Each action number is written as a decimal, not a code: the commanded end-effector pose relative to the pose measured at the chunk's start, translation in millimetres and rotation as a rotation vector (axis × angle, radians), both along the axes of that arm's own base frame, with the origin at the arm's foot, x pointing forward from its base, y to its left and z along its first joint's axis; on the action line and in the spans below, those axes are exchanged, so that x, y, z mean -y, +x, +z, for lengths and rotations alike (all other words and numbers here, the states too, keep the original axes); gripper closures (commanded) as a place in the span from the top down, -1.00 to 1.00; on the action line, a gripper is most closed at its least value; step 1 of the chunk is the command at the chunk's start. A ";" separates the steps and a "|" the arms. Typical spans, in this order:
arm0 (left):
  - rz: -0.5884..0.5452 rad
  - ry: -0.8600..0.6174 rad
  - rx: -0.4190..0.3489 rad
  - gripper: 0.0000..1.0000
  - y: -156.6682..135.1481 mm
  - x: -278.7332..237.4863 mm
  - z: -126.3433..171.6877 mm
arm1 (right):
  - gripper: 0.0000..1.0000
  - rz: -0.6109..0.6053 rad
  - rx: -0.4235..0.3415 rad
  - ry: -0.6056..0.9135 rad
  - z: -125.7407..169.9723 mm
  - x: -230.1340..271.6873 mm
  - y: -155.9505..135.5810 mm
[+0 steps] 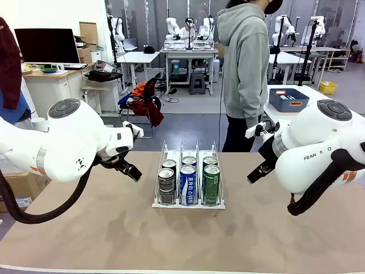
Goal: Fill the beverage cans into the dispenser.
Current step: Pick up the Ionic drink handed by the human.
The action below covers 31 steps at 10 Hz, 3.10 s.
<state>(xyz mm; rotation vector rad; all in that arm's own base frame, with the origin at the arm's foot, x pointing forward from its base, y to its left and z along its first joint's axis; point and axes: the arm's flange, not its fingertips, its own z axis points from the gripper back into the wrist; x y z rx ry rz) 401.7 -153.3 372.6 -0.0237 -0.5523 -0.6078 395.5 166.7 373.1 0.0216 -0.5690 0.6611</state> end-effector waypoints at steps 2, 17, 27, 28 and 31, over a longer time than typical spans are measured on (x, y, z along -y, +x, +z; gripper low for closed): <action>0.004 -0.001 -0.001 1.00 0.5 -1.5 -0.1 | 1.00 0.000 0.000 0.001 0.0 0.1 0.0; -0.321 -0.279 -0.094 1.00 -8.7 -77.8 173.6 | 1.00 0.272 0.004 0.371 144.4 126.6 -12.9; -0.483 -0.343 -0.298 1.00 23.4 -91.6 281.6 | 1.00 0.343 -0.036 0.159 274.6 158.7 38.5; -0.505 -0.371 -0.274 1.00 21.0 -97.5 301.1 | 1.00 0.347 -0.033 0.212 289.0 167.9 43.8; -0.447 -0.417 -0.079 1.00 20.0 -118.5 352.5 | 1.00 0.301 0.077 0.314 336.7 200.3 42.4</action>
